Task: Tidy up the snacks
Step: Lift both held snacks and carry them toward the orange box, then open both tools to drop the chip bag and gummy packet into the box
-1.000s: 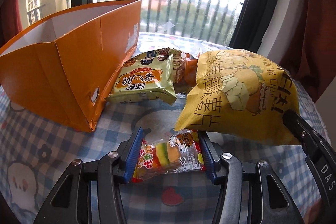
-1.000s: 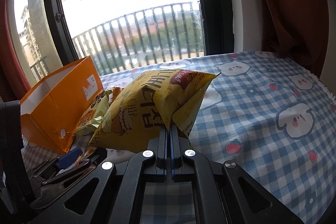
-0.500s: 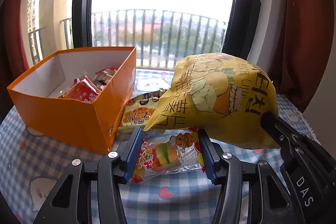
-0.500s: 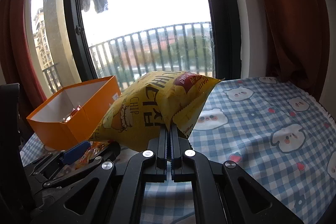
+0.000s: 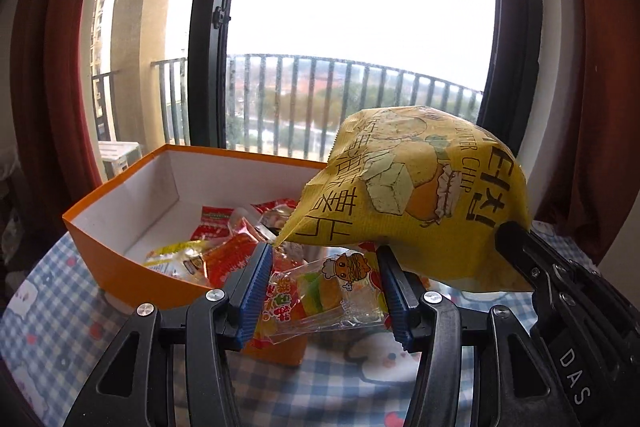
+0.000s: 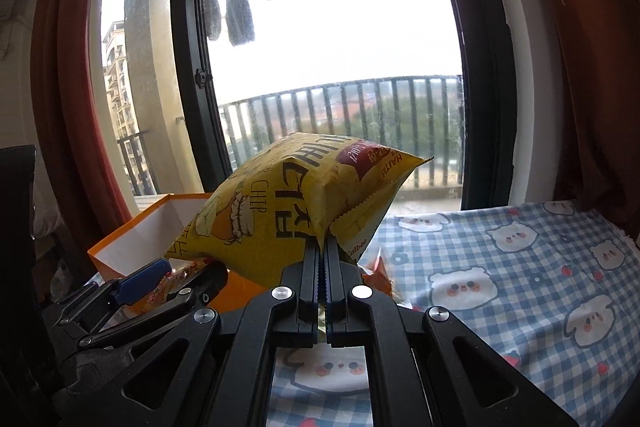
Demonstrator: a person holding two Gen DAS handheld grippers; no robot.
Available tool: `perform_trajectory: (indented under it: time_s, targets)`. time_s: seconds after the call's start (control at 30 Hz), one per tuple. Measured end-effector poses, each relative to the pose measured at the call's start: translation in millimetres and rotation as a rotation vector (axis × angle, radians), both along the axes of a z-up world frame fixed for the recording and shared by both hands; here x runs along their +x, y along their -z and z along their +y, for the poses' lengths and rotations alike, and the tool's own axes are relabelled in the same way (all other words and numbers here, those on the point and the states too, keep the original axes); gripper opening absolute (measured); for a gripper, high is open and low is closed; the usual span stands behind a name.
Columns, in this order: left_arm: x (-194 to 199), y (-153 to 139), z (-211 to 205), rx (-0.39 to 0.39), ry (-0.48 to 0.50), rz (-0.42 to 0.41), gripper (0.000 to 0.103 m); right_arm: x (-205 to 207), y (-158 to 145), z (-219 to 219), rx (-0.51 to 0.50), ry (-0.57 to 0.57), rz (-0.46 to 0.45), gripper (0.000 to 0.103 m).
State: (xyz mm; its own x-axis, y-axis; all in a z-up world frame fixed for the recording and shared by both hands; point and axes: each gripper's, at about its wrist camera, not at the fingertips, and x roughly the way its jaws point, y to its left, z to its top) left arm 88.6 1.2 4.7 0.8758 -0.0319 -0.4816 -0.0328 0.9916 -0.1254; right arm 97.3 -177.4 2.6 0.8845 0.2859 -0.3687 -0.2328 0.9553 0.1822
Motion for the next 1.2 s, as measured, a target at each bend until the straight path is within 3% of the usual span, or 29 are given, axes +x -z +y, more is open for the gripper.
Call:
perform_trajectory:
  time_s: [0.37, 0.67, 0.77, 1.03, 1.2]
  targets:
    - [50, -4, 68, 0.019, -0.124, 0.012, 0.054, 56, -7, 77, 0.032, -0.148, -0.020, 0.004]
    - [76, 29, 98, 0.039, -0.215, 0.122, 0.057, 103, 25, 127, 0.072, -0.313, 0.122, 0.006]
    - [84, 39, 103, 0.037, -0.223, 0.159, 0.062, 110, 35, 138, 0.023, -0.326, 0.179, 0.009]
    - [88, 37, 99, 0.078, -0.226, 0.155, 0.079, 103, 37, 142, -0.084, -0.318, 0.161, 0.010]
    - [83, 37, 96, 0.083, -0.206, 0.157, 0.080, 100, 37, 135, -0.120, -0.320, 0.169, 0.010]
